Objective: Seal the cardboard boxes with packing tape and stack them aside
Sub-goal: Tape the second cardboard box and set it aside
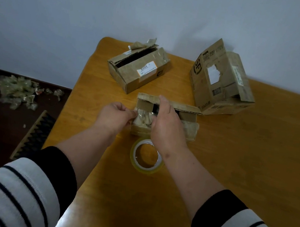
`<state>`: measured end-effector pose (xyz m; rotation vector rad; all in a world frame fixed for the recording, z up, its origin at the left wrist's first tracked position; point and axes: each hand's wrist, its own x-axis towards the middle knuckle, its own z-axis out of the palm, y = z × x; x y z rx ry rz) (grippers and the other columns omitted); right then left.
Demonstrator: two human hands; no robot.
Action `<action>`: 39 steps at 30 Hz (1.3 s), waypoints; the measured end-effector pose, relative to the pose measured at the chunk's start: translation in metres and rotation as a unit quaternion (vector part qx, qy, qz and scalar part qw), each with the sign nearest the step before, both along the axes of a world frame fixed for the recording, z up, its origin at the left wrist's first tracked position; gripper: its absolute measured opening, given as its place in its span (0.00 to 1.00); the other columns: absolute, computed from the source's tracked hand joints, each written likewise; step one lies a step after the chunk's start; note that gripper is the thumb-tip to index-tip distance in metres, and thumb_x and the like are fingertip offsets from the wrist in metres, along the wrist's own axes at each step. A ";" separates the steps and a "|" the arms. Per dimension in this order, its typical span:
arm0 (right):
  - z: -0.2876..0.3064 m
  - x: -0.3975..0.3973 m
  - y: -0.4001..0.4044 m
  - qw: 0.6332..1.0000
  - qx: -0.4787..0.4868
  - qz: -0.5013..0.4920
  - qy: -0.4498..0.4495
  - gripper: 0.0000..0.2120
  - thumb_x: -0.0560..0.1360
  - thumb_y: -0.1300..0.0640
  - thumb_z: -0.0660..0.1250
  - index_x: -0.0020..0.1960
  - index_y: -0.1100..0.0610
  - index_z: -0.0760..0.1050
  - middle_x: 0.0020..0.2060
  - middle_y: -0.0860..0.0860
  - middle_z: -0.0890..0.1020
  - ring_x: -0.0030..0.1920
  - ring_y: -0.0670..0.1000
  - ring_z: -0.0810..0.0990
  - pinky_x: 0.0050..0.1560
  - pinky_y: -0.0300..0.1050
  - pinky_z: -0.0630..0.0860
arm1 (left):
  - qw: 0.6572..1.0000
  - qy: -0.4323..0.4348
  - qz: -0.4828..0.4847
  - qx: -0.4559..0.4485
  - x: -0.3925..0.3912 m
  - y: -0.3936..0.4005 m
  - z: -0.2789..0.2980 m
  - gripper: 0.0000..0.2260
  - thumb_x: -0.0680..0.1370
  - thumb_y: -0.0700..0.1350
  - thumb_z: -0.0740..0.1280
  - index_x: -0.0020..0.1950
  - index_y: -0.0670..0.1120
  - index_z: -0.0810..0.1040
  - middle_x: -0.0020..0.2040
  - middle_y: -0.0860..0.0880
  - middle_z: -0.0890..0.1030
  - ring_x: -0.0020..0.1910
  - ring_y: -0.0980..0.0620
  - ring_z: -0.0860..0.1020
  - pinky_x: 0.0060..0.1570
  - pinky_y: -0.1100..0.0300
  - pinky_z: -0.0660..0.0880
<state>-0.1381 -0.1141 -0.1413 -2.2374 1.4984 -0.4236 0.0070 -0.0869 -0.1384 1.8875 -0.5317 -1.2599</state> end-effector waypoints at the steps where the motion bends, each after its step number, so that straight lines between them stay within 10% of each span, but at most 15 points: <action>1: 0.000 0.000 0.001 1.000 -0.004 0.003 0.004 0.32 0.77 0.69 0.62 0.78 0.60 0.54 0.67 0.61 0.71 0.64 0.59 0.72 0.61 0.51 0.73 | 1.000 0.013 0.007 0.003 0.000 0.000 0.000 0.10 0.76 0.43 0.73 0.39 0.46 0.72 0.34 0.49 0.80 0.23 0.61 0.76 0.20 0.70 0.69; 9: -0.003 0.001 0.004 0.998 -0.050 -0.015 -0.030 0.30 0.72 0.74 0.63 0.71 0.58 0.61 0.57 0.57 0.68 0.47 0.53 0.71 0.41 0.45 0.71 | 0.996 0.084 0.013 0.033 0.005 0.001 -0.005 0.10 0.76 0.47 0.72 0.38 0.49 0.74 0.30 0.53 0.79 0.31 0.54 0.76 0.34 0.59 0.71; 16: -0.012 -0.013 0.013 0.992 -0.112 0.046 -0.032 0.13 0.67 0.76 0.64 0.49 0.66 0.78 0.46 0.59 0.77 0.48 0.60 0.75 0.47 0.55 0.77 | 0.997 0.067 0.006 0.045 0.007 0.002 -0.010 0.02 0.78 0.44 0.70 0.45 0.48 0.78 0.36 0.51 0.81 0.34 0.54 0.76 0.36 0.59 0.72; 24: -0.019 -0.024 0.022 0.985 -0.154 0.070 0.045 0.18 0.74 0.52 0.61 0.60 0.58 0.79 0.56 0.51 0.79 0.59 0.53 0.73 0.60 0.53 0.65 | 0.973 -0.208 -0.013 -0.097 -0.005 0.020 -0.012 0.09 0.82 0.43 0.61 0.60 0.50 0.76 0.54 0.49 0.80 0.52 0.48 0.79 0.50 0.55 0.77; 31: -0.021 -0.032 0.031 0.982 -0.097 0.104 0.127 0.28 0.78 0.45 0.59 0.75 0.55 0.67 0.75 0.50 0.68 0.76 0.51 0.62 0.74 0.54 0.55 | 0.986 -0.091 -0.101 -0.093 -0.030 0.025 -0.015 0.24 0.84 0.47 0.57 0.80 0.51 0.56 0.74 0.55 0.67 0.70 0.58 0.66 0.71 0.58 0.65; 36: -0.022 -0.033 0.028 0.976 -0.048 0.123 0.173 0.33 0.78 0.45 0.57 0.80 0.51 0.52 0.80 0.46 0.52 0.79 0.48 0.48 0.77 0.56 0.44 | 0.993 -0.088 -0.075 -0.039 -0.031 0.009 -0.010 0.18 0.84 0.53 0.57 0.72 0.52 0.71 0.60 0.52 0.79 0.64 0.48 0.75 0.64 0.51 0.73; 39: -0.019 -0.028 0.025 0.979 -0.053 0.111 0.160 0.32 0.76 0.47 0.63 0.78 0.49 0.60 0.77 0.44 0.61 0.78 0.48 0.55 0.76 0.54 0.48 | 0.992 -0.112 -0.049 -0.010 -0.030 0.002 -0.009 0.14 0.83 0.52 0.59 0.64 0.50 0.78 0.48 0.52 0.82 0.52 0.47 0.79 0.57 0.47 0.77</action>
